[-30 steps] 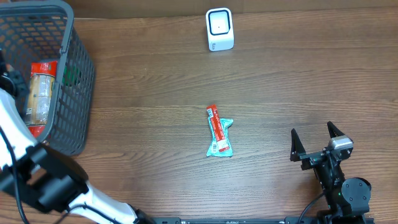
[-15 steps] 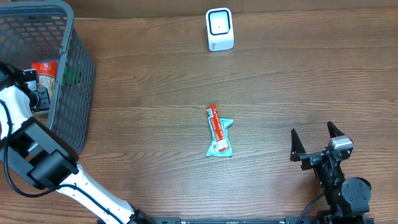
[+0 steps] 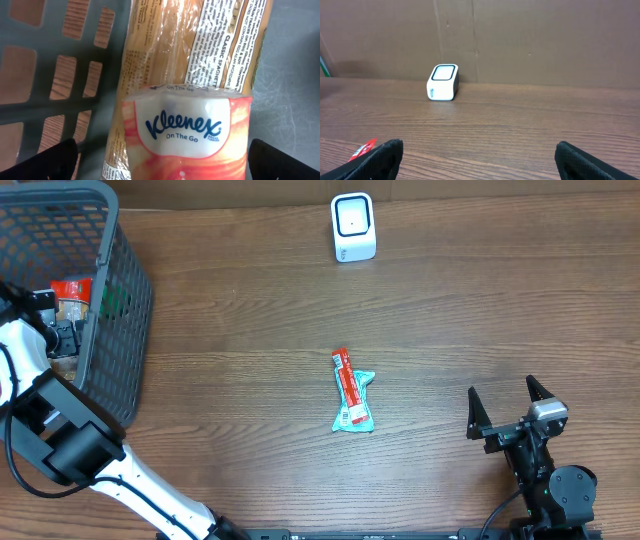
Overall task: Scan the item barcode
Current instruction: 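Grasp the long snack pack with Kleenex tissue pack using left gripper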
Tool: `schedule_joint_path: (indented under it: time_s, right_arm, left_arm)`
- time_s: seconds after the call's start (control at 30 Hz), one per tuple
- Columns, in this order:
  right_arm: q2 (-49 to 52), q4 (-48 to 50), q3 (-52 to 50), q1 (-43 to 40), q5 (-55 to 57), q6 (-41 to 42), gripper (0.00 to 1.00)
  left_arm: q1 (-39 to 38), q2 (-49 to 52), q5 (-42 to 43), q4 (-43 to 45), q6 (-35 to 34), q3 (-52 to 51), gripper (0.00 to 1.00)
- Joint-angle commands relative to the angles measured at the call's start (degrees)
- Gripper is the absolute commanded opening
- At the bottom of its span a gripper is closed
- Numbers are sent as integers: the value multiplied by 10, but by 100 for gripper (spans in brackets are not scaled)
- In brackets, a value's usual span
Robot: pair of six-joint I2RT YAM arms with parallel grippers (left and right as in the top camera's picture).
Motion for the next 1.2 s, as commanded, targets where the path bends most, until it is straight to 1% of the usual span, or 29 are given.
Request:
schedule_joint_path:
  time_s: [0.0,0.27,0.3,0.33,0.4,0.43,0.47,0.57,0.6,0.67,0.73,0.83,1.0,1.07,1.1,1.17]
  right_arm:
    - [-4,3,-6,1,5,5,100]
    - [-4,3,-6,1,5,5,100]
    - [-4,3,-6,1,5,5,100]
    - [-4,3,-6,1,5,5,100]
    - [-4,3,-6,1,5,5,100]
    - [-4,3,-6,1,5,5,100]
    - [-4,3,-6,1,5,5,100]
    - [-4,3,-6,1,5,5,100]
    - [-4,3,-6,1,5,5,100]
    - [-4,3,-6,1,5,5,100]
    - [-4,3,-6,1,5,5,100]
    - [-4,3,-6,1,5,5,100]
    - [-4,3,-6,1,5,5,100]
    - [-4,3,-6,1,5,5,100]
    - [-4,3,-6,1,5,5,100]
    - [-4,3,-6,1,5,5,100]
  left_arm:
    - [4,31,-1,1,1,0,100]
    - [9,73,2,1,0,0,99]
    - [10,78,2,0,0,0,92]
    - [12,83,2,-2,0,0,82]
    - [14,93,4,-7,0,0,47]
    - [15,96,6,-10,0,0,33]
    - [15,98,10,-12,0,0,29]
    - [14,100,38,-15,0,0,32]
    - [14,100,45,-15,0,0,30]
    - [13,100,48,-16,0,0,18]
    - [13,98,48,-17,0,5,14]
    - [13,84,49,-18,-23,22,12]
    - [13,30,50,-17,-72,67,9]
    - [13,4,56,-17,-82,82,7]
    - [13,-12,57,-16,-86,90,4]
    - [13,-38,57,-10,-94,94,4]
